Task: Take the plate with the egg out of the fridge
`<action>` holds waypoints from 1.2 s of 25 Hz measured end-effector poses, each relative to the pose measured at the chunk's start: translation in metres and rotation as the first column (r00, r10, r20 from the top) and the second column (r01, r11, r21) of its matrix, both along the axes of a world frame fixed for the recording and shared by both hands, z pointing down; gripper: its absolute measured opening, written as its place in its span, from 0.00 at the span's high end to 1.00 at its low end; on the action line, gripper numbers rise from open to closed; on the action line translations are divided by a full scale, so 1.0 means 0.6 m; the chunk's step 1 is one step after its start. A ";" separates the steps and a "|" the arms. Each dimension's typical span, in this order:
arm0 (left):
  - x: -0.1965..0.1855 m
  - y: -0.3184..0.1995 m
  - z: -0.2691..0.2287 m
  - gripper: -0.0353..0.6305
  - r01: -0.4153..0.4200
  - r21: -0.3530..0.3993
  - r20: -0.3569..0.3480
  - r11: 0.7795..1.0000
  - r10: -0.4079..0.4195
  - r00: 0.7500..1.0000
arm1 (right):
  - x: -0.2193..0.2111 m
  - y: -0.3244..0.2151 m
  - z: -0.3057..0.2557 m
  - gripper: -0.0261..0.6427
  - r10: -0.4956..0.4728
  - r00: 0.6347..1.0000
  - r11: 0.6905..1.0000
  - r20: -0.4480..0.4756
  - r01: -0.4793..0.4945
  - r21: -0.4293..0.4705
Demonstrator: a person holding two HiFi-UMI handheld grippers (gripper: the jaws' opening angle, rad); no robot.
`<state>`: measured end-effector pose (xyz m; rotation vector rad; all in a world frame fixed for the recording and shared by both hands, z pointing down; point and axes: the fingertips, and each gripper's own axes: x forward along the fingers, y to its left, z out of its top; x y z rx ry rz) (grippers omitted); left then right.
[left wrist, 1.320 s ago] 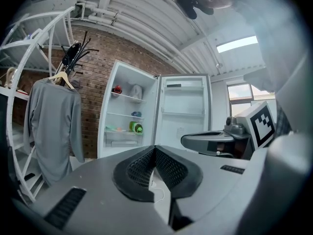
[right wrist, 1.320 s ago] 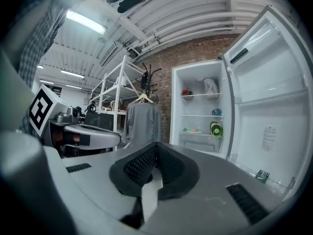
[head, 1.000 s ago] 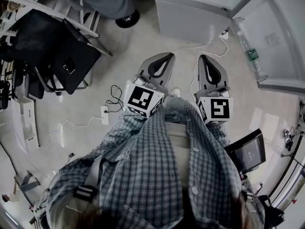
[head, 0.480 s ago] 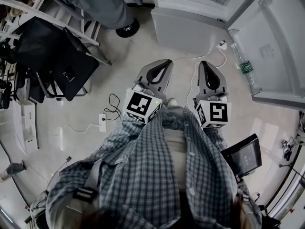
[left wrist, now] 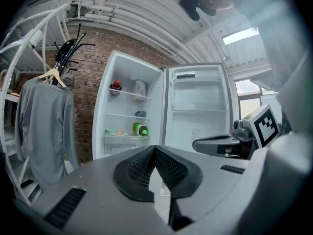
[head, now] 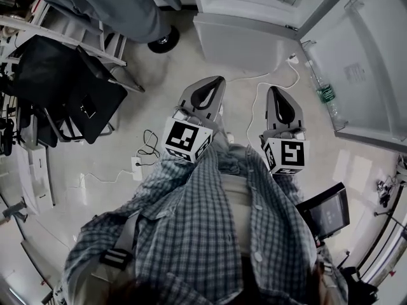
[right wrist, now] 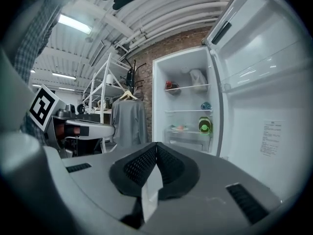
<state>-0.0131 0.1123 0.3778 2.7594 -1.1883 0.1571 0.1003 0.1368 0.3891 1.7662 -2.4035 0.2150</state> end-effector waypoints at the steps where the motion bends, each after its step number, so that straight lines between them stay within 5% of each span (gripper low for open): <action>1: 0.002 -0.011 0.002 0.94 -0.002 -0.001 -0.001 1.000 0.002 1.000 | 0.002 -0.009 0.000 0.95 0.003 1.000 1.000 -0.003 -0.003 0.002; 16: 0.008 -0.167 -0.009 0.94 -0.090 0.006 -0.021 0.996 0.090 0.996 | -0.021 -0.159 -0.003 0.95 0.030 0.999 0.999 -0.029 -0.031 -0.029; 30: -0.048 -0.280 -0.003 0.94 -0.066 -0.001 -0.064 0.998 0.066 0.996 | -0.080 -0.278 -0.001 0.95 0.015 0.998 1.000 -0.054 -0.016 -0.024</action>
